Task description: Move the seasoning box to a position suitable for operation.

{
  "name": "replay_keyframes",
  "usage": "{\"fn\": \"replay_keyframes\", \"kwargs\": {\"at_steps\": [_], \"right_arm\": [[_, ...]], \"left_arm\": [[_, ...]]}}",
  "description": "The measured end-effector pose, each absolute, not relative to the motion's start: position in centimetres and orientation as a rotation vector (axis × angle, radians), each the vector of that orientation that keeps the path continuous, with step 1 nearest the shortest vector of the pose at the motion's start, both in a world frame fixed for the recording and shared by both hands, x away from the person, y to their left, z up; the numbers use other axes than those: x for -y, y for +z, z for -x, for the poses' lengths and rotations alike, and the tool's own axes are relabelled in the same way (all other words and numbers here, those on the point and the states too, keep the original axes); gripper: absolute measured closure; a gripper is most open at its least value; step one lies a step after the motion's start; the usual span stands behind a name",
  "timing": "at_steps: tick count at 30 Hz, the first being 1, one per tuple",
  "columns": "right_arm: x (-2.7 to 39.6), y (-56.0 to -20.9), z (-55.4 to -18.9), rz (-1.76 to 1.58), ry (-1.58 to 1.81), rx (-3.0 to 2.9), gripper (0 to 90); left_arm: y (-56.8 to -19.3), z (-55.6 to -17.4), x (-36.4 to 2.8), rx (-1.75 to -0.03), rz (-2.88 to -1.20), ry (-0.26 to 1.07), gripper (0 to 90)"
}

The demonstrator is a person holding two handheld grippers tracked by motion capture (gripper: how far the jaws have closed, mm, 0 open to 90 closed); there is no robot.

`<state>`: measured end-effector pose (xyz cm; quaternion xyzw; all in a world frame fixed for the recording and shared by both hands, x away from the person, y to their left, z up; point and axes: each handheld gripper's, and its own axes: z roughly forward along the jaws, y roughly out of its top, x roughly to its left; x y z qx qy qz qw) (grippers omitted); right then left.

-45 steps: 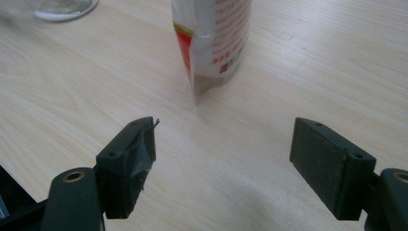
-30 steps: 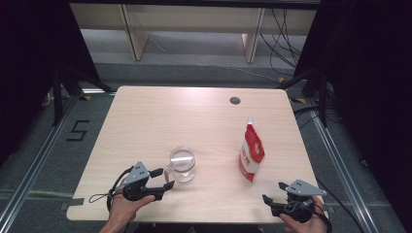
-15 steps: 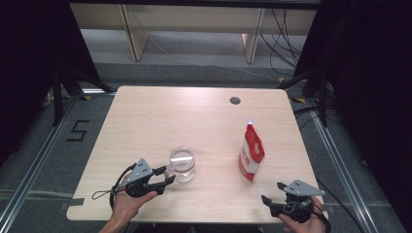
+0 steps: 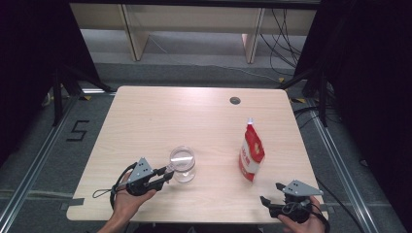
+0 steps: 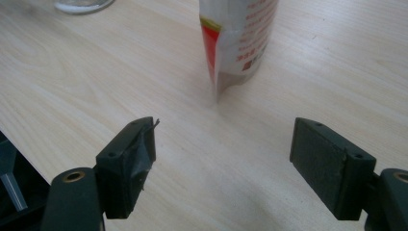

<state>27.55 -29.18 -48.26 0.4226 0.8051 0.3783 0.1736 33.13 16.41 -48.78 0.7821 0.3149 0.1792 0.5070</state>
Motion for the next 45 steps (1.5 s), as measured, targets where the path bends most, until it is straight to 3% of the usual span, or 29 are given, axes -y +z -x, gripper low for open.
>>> {"fn": "replay_keyframes", "kwargs": {"at_steps": [45], "right_arm": [[28.6,-48.2,-27.6,-1.072,1.105,-2.324,28.4]], "left_arm": [[-49.2,-32.9,-13.7,-0.551,-1.901,0.265,72.4]]}}
